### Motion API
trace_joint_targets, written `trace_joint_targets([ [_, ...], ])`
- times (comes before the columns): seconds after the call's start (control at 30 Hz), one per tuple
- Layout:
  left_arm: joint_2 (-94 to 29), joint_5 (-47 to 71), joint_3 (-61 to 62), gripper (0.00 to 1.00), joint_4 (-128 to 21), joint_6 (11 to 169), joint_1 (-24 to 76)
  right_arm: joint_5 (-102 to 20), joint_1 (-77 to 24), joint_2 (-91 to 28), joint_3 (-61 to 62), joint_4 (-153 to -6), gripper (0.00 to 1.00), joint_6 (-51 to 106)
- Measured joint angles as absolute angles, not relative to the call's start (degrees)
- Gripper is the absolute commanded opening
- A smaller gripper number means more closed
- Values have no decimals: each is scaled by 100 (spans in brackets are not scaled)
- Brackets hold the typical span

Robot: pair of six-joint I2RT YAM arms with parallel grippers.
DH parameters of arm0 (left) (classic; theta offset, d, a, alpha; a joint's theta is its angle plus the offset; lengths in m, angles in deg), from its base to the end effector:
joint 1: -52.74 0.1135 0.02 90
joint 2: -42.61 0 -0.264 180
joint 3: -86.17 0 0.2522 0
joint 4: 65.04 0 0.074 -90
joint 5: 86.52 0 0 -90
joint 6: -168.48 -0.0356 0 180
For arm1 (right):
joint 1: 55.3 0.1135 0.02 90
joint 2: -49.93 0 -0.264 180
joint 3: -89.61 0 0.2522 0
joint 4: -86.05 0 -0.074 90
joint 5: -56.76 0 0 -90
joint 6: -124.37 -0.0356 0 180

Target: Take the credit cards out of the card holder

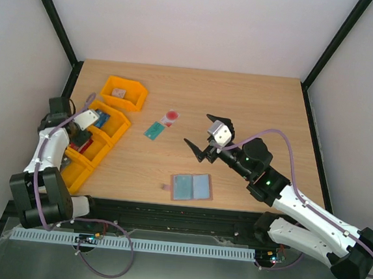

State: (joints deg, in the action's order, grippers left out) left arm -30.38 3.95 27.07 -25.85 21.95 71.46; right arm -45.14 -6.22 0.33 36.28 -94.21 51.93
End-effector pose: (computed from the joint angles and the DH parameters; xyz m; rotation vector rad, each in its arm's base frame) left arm 0.2401 0.0811 0.2178 0.8387 2.4381 0.5171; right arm 0.1314 0.1628 0.3385 -0.9785 1.1788 0.5961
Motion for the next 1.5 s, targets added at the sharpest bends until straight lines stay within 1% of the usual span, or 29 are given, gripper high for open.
trace_joint_targets([
  [0.13, -3014, 1210, 1826, 66, -1988, 2698, 7102, -4455, -622, -41, 3606, -9421, 99, 5049],
  [0.2, -2909, 1569, 1413, 67, -1826, 3100, 6919, -4472, -622, -186, 3519, -9370, 99, 4972],
  [0.3, -2701, 1916, 1144, 71, -1673, 3684, 6272, -4492, -622, -450, 3331, -9320, 99, 4786],
  [0.4, -2631, 2290, 1094, 71, -1584, 4411, 5599, -4372, -622, -747, 3097, -9338, 99, 4408],
  [0.47, -2660, 2561, 1105, 72, -1586, 5050, 5334, -4166, -622, -1067, 2828, -9349, 99, 3986],
  [0.5, -2679, 2727, 1135, 71, -1662, 5476, 5280, -4048, -622, -1244, 2679, -9331, 99, 3790],
  [0.6, -2795, 3116, 1304, 72, -1942, 6540, 5264, -3535, -622, -1923, 2050, -9073, 90, 3016],
  [0.7, -2861, 3335, 1608, 72, -2215, 7366, 5264, -3030, -620, -2632, 1270, -8389, 83, 2150],
  [0.77, -2850, 3494, 1874, 72, -2451, 7821, 5264, -2704, -567, -2879, 1005, -7840, 80, 1562],
  [0.87, -2848, 3805, 2270, 75, -2764, 8330, 5264, -2232, -336, -2968, 1060, -7054, 78, 826],
  [0.93, -2859, 4030, 2401, 76, -2864, 8562, 5264, -2136, -23, -3084, 1226, -6608, 77, 371],
  [1.2, -2880, 4550, 2466, 77, -3282, 8969, 5264, -2590, 1107, -4157, 1997, -5318, 78, -1012],
  [1.37, -2872, 4696, 2497, 78, -3299, 9003, 5264, -2953, 1234, -4190, 2509, -5220, 78, -1504],
  [1.5, -2863, 4707, 2497, 79, -3297, 8979, 5264, -2980, 1234, -4308, 2581, -5279, 77, -1651],
])
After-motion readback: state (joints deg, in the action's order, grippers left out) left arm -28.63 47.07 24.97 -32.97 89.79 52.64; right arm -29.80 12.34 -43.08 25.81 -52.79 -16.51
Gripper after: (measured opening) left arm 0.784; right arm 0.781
